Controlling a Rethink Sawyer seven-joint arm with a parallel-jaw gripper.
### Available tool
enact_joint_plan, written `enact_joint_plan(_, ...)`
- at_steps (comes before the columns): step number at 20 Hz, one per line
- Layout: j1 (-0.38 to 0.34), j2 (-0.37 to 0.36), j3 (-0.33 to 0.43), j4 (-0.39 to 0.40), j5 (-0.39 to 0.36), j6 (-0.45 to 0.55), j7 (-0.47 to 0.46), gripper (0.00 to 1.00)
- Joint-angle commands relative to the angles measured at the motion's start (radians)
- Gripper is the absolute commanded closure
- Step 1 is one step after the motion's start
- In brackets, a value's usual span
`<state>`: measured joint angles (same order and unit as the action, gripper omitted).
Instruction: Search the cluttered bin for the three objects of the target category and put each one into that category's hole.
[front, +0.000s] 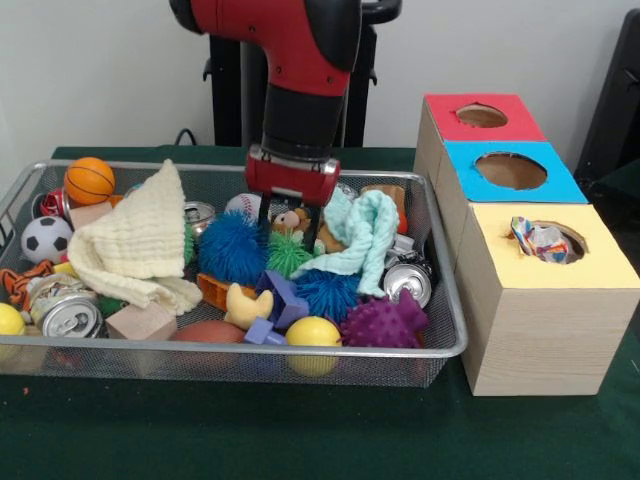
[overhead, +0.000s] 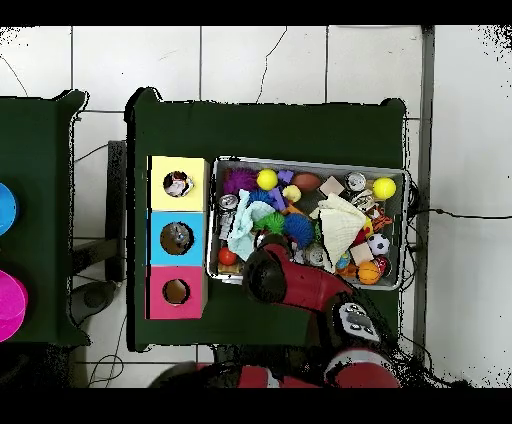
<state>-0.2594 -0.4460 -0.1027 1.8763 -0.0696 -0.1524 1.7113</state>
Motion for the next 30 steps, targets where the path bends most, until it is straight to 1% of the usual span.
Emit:
enact_joint_plan(1,0.016,0.251,-0.089,-0.159,0.059,-0.118,0.148,0.00)
enact_joint_plan(2,0.007,0.261,-0.086,-0.164,0.049,-0.156,0.152,0.00)
enact_joint_plan(3,0.006,0.265,-0.098,-0.163,0.039,-0.244,0.160,0.00)
enact_joint_plan(5,0.022,0.276,-0.139,-0.157,0.042,-0.443,0.166,0.00)
enact_joint_plan(6,0.022,0.278,-0.149,-0.159,0.045,-0.497,0.160,0.00)
enact_joint_plan(7,0.028,0.288,-0.169,-0.160,0.056,-0.590,0.145,0.00)
enact_joint_plan(8,0.027,0.289,-0.176,-0.162,0.059,-0.625,0.133,0.00)
enact_joint_plan(9,0.031,0.290,-0.191,-0.156,0.069,-0.698,0.117,0.00)
enact_joint_plan(10,0.035,0.286,-0.201,-0.151,0.076,-0.734,0.104,0.00)
enact_joint_plan(11,0.045,0.283,-0.220,-0.132,0.099,-0.799,0.094,0.00)
enact_joint_plan(12,0.039,0.285,-0.226,-0.133,0.101,-0.824,0.085,0.00)
enact_joint_plan(13,0.051,0.280,-0.247,-0.113,0.123,-0.888,0.071,0.00)
enact_joint_plan(15,0.047,0.275,-0.260,-0.108,0.122,-0.920,0.062,0.00)
enact_joint_plan(17,0.041,0.271,-0.264,-0.111,0.111,-0.910,0.062,0.00)
enact_joint_plan(19,0.010,0.282,-0.230,-0.134,0.063,-0.783,0.089,0.00)
enact_joint_plan(20,-0.013,0.289,-0.197,-0.147,0.022,-0.710,0.113,0.00)
enact_joint_plan(21,-0.056,0.288,-0.144,-0.157,-0.032,-0.586,0.138,0.00)
enact_joint_plan(22,-0.068,0.284,-0.123,-0.153,-0.053,-0.545,0.145,0.00)
enact_joint_plan(23,-0.097,0.261,-0.072,-0.130,-0.076,-0.437,0.158,0.00)
enact_joint_plan(24,-0.103,0.247,-0.055,-0.116,-0.081,-0.399,0.161,0.00)
enact_joint_plan(25,-0.109,0.225,-0.029,-0.083,-0.081,-0.350,0.171,0.00)
enact_joint_plan(26,-0.112,0.208,-0.013,-0.066,-0.074,-0.306,0.172,0.00)
enact_joint_plan(27,-0.108,0.177,0.003,-0.028,-0.062,-0.251,0.177,0.00)
enact_joint_plan(28,-0.109,0.158,0.016,-0.013,-0.054,-0.207,0.177,0.00)
enact_joint_plan(29,-0.108,0.128,0.033,0.019,-0.039,-0.146,0.180,0.00)
enact_joint_plan(30,-0.105,0.105,0.040,0.031,-0.030,-0.114,0.178,0.00)
